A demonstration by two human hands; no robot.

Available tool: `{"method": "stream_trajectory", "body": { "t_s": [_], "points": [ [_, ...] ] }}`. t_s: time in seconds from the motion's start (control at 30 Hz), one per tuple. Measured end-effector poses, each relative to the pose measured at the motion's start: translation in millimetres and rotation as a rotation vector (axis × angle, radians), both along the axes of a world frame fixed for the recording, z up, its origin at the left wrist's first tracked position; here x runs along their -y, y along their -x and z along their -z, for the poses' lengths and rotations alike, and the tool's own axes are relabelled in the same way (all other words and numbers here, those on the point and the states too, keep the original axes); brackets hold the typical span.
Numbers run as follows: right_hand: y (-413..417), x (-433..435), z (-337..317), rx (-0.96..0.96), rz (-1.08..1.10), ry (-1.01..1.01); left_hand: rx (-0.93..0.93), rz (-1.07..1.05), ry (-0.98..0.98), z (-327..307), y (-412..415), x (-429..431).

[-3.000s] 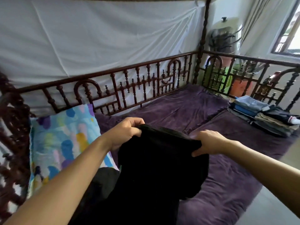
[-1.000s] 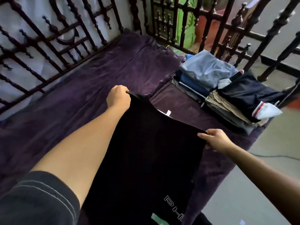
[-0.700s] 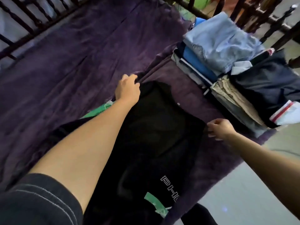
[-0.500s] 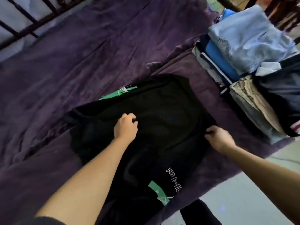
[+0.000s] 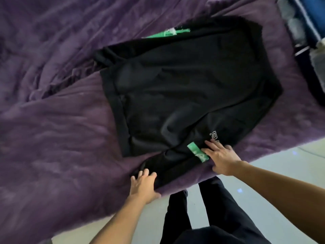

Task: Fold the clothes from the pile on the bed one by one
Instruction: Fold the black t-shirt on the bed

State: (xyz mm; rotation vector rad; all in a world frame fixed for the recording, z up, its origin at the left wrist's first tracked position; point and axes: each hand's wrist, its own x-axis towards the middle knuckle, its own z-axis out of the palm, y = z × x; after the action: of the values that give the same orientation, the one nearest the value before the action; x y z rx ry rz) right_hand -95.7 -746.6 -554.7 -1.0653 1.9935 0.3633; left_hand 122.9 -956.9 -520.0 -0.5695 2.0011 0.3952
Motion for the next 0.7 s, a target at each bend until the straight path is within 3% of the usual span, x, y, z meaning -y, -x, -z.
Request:
{"method": "stream_trajectory", "body": {
  "t_s": [0.17, 0.23, 0.37, 0.47, 0.57, 0.7],
  "points": [
    [-34, -23, 28, -0.201, 0.285, 0.348, -0.159, -0.003, 0.095, 20, -58, 6],
    [-35, -21, 20, -0.215, 0.376, 0.324, -0.196, -0.086, 0.016, 20, -59, 12],
    [-21, -14, -19, -0.194, 0.318, 0.149, -0.269, -0.255, -0.138, 0, -41, 38],
    [-9, -25, -52, -0.176, 0.352, 0.161, -0.463, -0.403, -0.167, -36, 2, 65],
    [4, -39, -82, -0.033, 0.499, 0.196, -0.654, -0.529, -0.147, -80, 72, 88],
    [34, -55, -105, 0.003, 0.498, 0.187, -0.815, -0.421, -0.126, -125, 174, 107]
  ]
}}
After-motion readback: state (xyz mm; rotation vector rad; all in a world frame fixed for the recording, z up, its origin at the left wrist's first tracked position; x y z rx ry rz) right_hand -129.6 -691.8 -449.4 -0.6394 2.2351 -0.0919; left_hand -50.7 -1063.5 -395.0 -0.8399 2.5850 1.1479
